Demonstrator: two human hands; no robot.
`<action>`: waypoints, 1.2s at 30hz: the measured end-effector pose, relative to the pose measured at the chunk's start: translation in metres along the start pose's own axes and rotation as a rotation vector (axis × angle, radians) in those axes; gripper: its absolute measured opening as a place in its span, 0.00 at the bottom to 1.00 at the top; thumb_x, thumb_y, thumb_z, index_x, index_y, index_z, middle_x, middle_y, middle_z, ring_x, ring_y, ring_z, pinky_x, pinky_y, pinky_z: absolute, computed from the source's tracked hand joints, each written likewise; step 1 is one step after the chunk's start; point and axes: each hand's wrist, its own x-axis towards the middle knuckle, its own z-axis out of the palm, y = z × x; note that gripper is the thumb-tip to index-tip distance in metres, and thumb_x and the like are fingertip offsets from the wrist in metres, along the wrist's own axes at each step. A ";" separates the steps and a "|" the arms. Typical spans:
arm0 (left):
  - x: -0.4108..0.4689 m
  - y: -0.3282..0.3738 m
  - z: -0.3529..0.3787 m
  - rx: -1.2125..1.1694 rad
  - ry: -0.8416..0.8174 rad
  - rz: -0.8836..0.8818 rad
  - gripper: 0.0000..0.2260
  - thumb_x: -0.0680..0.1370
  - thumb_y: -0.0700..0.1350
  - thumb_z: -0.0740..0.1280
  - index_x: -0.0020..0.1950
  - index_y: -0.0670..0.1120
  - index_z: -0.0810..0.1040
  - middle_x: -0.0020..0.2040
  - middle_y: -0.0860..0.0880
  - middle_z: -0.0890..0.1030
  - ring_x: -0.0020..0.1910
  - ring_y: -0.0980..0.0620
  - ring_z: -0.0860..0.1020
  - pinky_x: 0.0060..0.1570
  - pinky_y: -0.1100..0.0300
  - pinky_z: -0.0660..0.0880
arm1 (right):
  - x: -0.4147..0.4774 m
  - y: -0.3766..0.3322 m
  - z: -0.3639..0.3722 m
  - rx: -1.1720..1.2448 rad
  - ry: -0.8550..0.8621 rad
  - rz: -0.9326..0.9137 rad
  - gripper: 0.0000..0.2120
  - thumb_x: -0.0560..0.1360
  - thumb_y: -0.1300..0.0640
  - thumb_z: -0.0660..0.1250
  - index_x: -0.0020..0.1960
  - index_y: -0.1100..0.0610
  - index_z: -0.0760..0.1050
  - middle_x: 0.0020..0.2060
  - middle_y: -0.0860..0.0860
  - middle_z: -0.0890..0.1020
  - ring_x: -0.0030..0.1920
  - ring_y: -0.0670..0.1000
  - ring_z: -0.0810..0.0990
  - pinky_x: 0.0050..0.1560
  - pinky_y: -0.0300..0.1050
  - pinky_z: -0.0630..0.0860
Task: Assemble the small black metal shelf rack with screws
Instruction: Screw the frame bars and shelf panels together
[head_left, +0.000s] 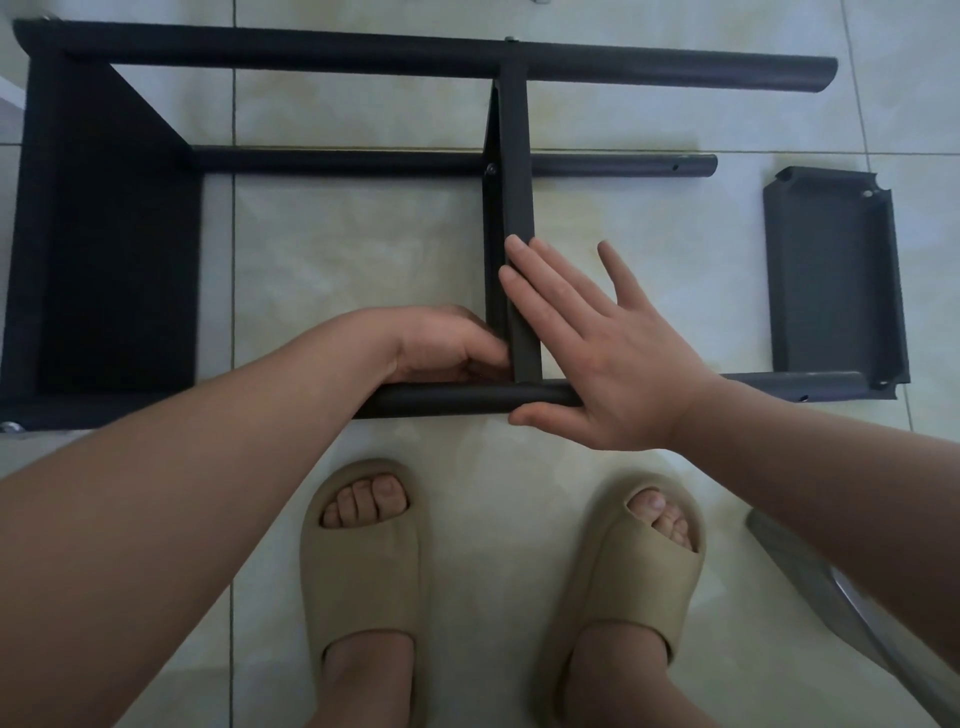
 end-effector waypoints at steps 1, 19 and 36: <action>0.000 0.001 0.000 -0.003 -0.007 -0.005 0.12 0.77 0.34 0.63 0.37 0.41 0.82 0.32 0.46 0.83 0.30 0.53 0.81 0.31 0.65 0.75 | 0.000 0.000 0.000 0.005 -0.003 0.002 0.48 0.77 0.27 0.50 0.82 0.63 0.51 0.82 0.58 0.50 0.82 0.56 0.49 0.75 0.71 0.53; 0.002 -0.002 -0.004 -0.120 -0.044 0.052 0.08 0.78 0.27 0.61 0.53 0.35 0.75 0.39 0.42 0.81 0.34 0.49 0.83 0.36 0.61 0.79 | 0.000 0.000 -0.001 0.061 -0.032 0.015 0.48 0.77 0.28 0.52 0.82 0.62 0.50 0.82 0.57 0.49 0.82 0.55 0.46 0.76 0.69 0.53; 0.004 -0.003 -0.003 -0.065 -0.062 0.024 0.08 0.79 0.32 0.62 0.44 0.39 0.78 0.35 0.46 0.82 0.34 0.51 0.81 0.36 0.61 0.77 | 0.000 0.000 -0.001 0.073 -0.027 0.016 0.48 0.77 0.28 0.52 0.82 0.62 0.51 0.82 0.57 0.49 0.82 0.55 0.47 0.77 0.68 0.53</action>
